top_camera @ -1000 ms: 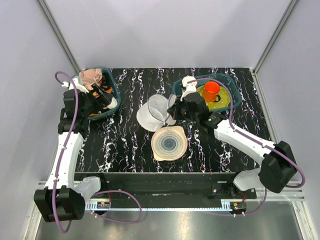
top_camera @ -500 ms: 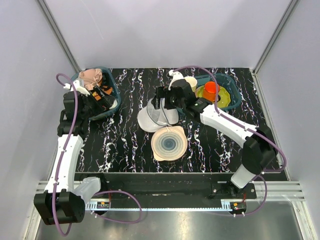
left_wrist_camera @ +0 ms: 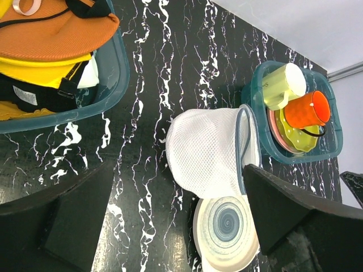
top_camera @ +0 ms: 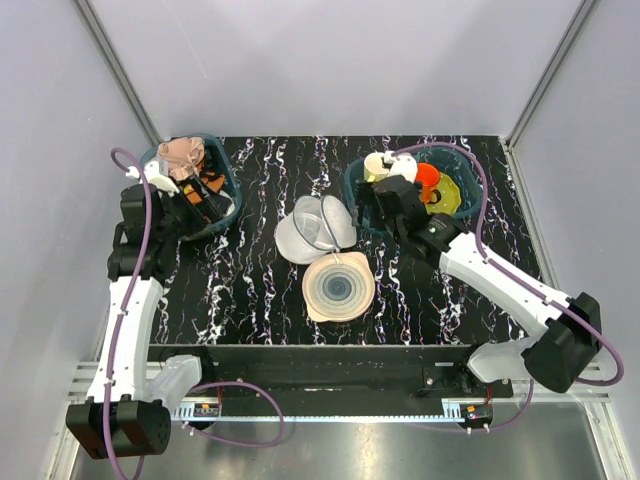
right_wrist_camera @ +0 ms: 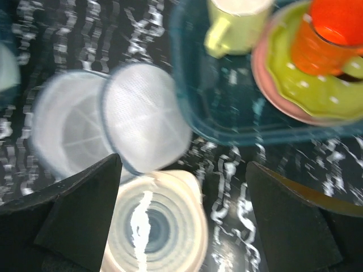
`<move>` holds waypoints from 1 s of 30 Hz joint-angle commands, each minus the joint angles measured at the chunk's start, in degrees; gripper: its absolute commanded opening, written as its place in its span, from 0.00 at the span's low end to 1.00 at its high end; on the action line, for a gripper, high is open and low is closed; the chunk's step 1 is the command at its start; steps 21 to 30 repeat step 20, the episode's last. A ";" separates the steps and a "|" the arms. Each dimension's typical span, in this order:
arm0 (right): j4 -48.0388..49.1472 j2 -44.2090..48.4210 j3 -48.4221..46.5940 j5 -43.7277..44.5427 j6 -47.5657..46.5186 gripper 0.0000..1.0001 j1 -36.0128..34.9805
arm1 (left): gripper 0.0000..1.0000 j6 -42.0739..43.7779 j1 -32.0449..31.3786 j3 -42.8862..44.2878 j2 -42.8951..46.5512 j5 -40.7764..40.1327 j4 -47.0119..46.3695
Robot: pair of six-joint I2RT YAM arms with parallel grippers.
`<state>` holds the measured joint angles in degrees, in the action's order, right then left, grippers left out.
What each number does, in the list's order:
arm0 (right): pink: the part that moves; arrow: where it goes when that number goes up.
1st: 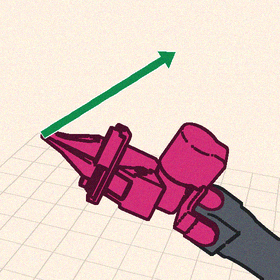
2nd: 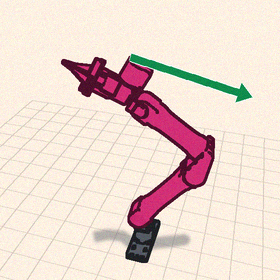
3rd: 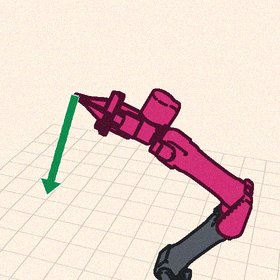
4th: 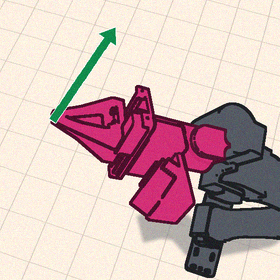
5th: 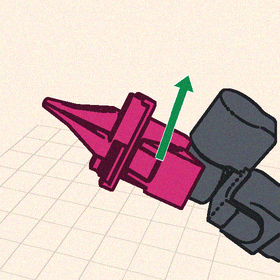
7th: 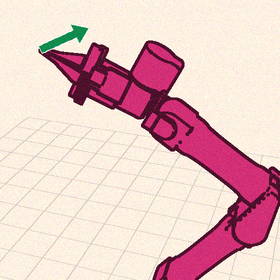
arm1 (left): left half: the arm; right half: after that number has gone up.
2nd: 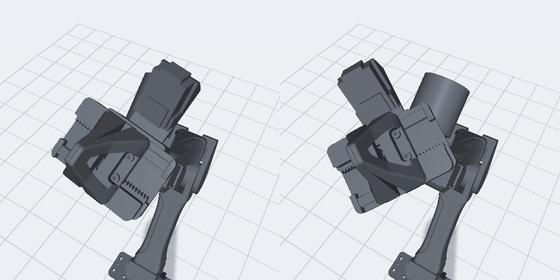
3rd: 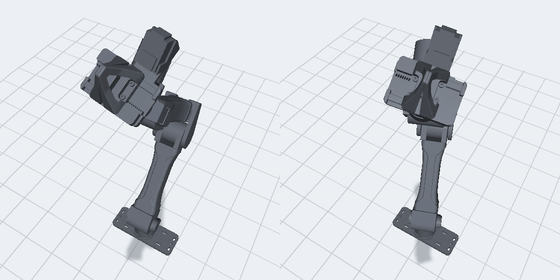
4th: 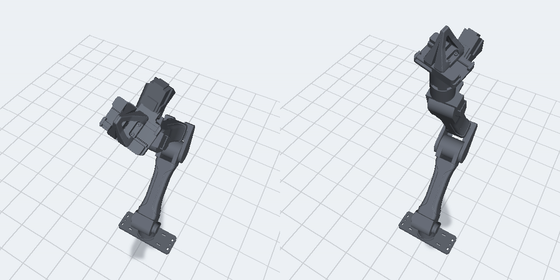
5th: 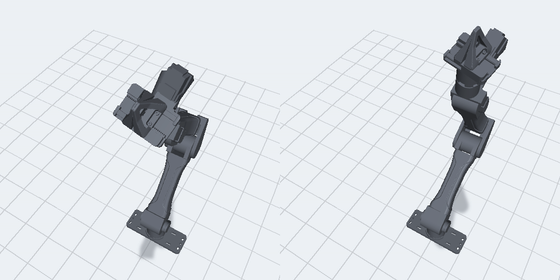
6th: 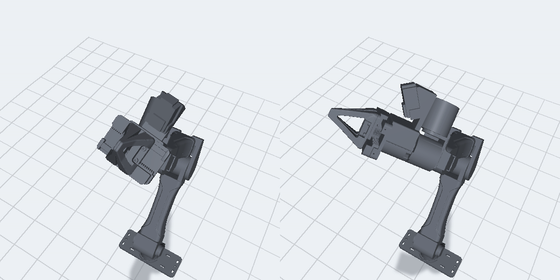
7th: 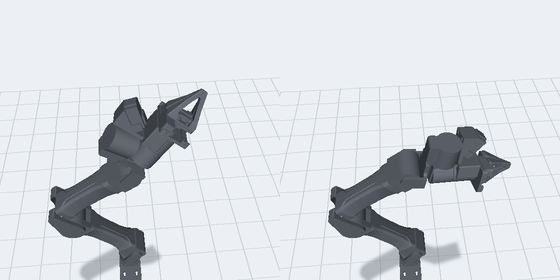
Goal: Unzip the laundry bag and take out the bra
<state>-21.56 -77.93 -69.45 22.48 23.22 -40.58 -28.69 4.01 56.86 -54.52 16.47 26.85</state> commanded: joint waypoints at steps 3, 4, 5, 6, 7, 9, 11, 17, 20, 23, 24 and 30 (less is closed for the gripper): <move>-8.41 6.64 6.06 15.48 3.23 1.00 0.41 | 0.99 2.67 -0.14 -0.26 1.61 -1.44 1.98; -8.50 7.52 6.95 16.45 3.32 1.00 0.41 | 0.99 2.67 -0.06 -0.87 1.70 -1.53 2.15; -8.67 8.84 7.92 17.85 3.41 1.00 0.50 | 0.99 2.58 -0.14 -1.14 1.79 -1.53 2.24; -8.67 9.37 9.58 18.56 3.32 1.00 0.41 | 0.99 2.58 -0.23 -1.49 2.05 -1.53 2.24; -8.67 9.90 10.29 18.74 3.15 1.00 0.50 | 0.99 2.50 -0.14 -2.27 2.05 -1.61 2.07; -9.02 10.34 11.70 18.48 3.49 1.00 0.41 | 0.99 2.67 -0.23 -3.24 2.14 -2.23 1.63; -9.55 10.34 12.14 17.17 4.20 1.00 0.41 | 0.99 2.76 -0.14 -4.12 1.88 -2.76 1.28; -9.64 8.86 12.94 14.61 7.45 1.00 0.41 | 0.99 2.67 -0.23 -4.92 0.91 -2.14 0.66; -9.46 8.06 12.15 14.00 7.63 1.00 0.41 | 0.99 2.85 -0.14 -4.83 0.56 -1.97 0.57; -9.46 8.06 12.15 14.00 7.63 1.00 0.41 | 0.99 2.85 -0.14 -4.83 0.56 -1.97 0.57; -9.46 8.06 12.15 14.00 7.63 1.00 0.41 | 0.99 2.85 -0.14 -4.83 0.56 -1.97 0.57; -9.46 8.06 12.15 14.00 7.63 1.00 0.41 | 0.99 2.85 -0.14 -4.83 0.56 -1.97 0.57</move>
